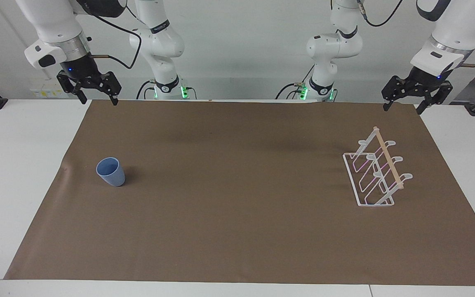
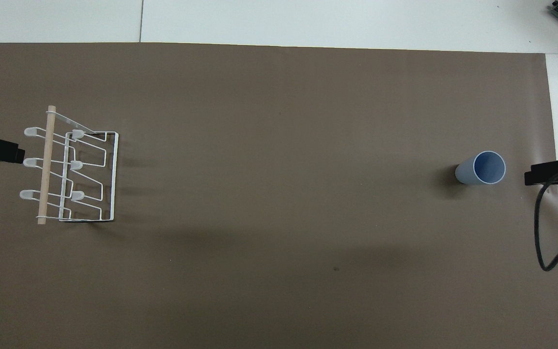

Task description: Hang cup on cup holder

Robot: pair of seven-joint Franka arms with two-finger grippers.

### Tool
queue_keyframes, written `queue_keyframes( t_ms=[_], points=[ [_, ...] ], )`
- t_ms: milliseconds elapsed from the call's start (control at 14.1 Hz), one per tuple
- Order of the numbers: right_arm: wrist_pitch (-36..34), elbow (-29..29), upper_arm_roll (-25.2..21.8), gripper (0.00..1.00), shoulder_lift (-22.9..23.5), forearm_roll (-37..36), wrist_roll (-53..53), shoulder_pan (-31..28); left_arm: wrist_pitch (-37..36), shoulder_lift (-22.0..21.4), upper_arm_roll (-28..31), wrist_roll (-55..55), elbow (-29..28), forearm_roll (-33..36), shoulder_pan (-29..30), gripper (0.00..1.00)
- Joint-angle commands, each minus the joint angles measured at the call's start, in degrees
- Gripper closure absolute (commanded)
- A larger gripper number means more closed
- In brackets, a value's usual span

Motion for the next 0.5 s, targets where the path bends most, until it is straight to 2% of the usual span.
queue_keyframes(
  t_ms=[0,283,425],
  points=[
    [-0.43,-1.33,0.15,0.0,-1.39,1.33,-1.19,-0.55,1.45,-1.61,-0.07,1.11,-2.73,1.03,-0.07,0.0],
    [-0.34,-1.24,0.15,0.0,-1.39,1.33,-1.02,-0.46,2.07,-2.4,0.02,0.59,-4.67,1.13,0.72,0.0],
    [-0.25,-1.24,0.15,0.0,-1.39,1.33,-1.02,-0.46,4.43,-2.32,0.72,-0.64,-4.68,-1.14,1.86,0.0]
  ],
)
